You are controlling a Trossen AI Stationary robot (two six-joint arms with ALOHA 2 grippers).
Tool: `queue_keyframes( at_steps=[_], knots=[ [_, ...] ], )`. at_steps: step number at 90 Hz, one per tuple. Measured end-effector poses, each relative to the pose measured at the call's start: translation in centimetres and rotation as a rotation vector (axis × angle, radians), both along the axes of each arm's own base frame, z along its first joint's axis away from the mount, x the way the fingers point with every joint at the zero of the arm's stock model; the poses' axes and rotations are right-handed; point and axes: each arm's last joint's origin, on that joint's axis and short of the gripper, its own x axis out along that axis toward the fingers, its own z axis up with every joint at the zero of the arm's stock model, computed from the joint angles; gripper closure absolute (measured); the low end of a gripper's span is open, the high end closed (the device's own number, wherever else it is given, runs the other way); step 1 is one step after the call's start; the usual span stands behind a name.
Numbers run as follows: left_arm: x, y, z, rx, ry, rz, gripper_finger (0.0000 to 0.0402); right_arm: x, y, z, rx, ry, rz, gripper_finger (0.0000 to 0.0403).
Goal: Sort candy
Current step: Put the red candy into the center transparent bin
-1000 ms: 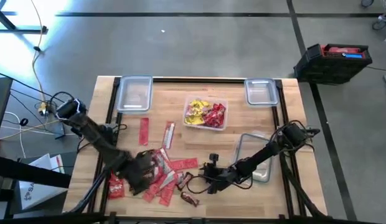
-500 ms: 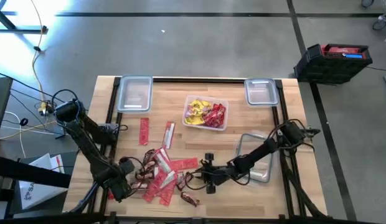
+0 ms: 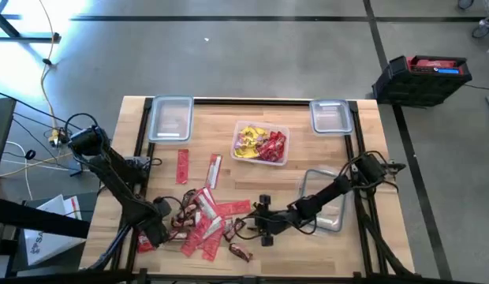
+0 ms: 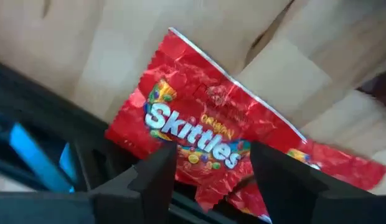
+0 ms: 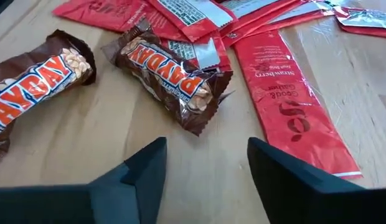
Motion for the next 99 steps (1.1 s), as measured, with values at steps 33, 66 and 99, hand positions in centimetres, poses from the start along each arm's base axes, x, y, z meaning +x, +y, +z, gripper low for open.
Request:
queue_keyframes(
  at_steps=[33, 66, 99],
  knots=[
    [0.0, 0.8, -0.4, 0.064, -0.036, 0.016, 0.0235, 0.0, 0.0, 0.0, 0.021, 0.003, -0.015, 0.0190],
    [1.8, 2.0, -0.3, 0.133, -0.130, 0.014, 0.0391, -0.6, 0.3, 0.0, 0.043, 0.058, -0.041, 0.0190],
    [7.3, 5.3, 3.1, 0.298, -0.283, -0.099, 0.0389, -1.7, 1.2, -0.1, 0.093, 0.130, -0.085, 0.0190]
  ],
)
